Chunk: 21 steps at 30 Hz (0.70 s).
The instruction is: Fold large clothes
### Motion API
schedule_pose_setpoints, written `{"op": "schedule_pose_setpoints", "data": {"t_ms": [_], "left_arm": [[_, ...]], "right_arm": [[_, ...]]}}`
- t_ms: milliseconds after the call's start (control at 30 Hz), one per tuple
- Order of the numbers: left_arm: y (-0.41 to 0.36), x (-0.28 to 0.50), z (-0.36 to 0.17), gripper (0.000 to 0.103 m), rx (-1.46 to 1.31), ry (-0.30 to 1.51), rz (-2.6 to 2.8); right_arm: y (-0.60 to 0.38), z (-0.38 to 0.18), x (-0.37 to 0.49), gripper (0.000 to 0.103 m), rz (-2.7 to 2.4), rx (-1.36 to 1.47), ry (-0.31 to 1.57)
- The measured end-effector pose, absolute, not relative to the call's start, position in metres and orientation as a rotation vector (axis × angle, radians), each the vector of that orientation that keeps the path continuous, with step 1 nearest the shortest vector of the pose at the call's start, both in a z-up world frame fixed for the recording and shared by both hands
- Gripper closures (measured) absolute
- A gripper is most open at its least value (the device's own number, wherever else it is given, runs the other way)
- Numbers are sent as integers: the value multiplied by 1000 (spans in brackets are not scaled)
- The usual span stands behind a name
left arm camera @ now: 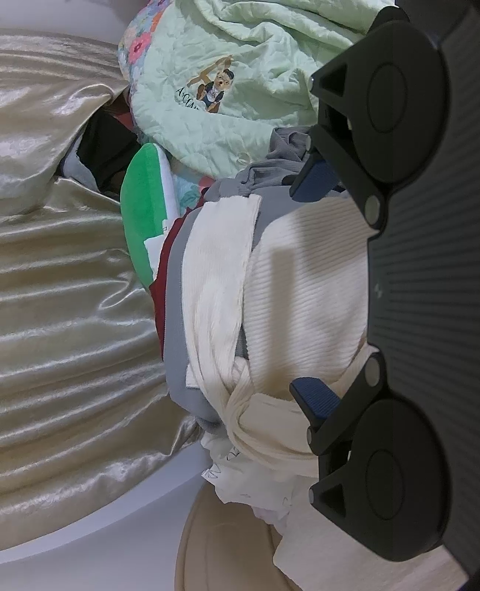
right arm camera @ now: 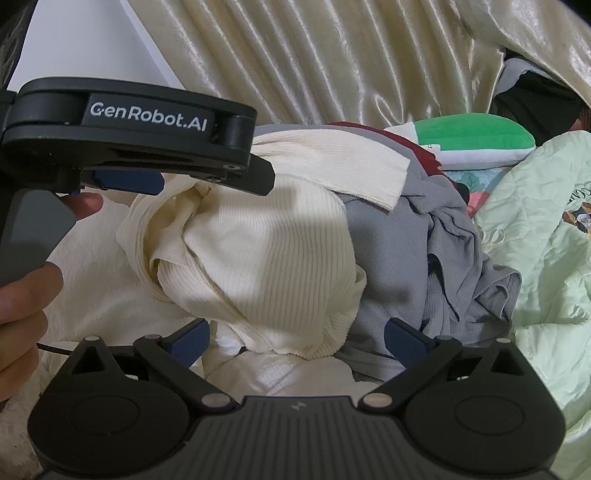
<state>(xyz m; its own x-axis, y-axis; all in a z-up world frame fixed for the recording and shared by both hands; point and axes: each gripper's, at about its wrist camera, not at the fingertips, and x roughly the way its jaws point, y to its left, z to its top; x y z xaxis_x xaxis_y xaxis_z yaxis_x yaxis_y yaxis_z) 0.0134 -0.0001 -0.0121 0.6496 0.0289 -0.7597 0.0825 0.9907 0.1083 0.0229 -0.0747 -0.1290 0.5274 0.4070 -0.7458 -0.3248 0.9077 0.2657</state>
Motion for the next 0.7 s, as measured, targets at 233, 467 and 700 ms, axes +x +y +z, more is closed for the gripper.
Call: {"op": "schedule_pose_setpoints", "data": {"t_ms": [233, 467, 700], "left_arm": [[-1, 15, -12, 0, 155, 871, -42], [6, 19, -13, 0, 133, 857, -2], [30, 26, 0, 0, 147, 769, 131]], "right_arm": [[-76, -132, 22, 2, 432, 99, 923], [-74, -134, 21, 2, 430, 102, 916], [-59, -149, 36, 1, 461, 133, 901]]}}
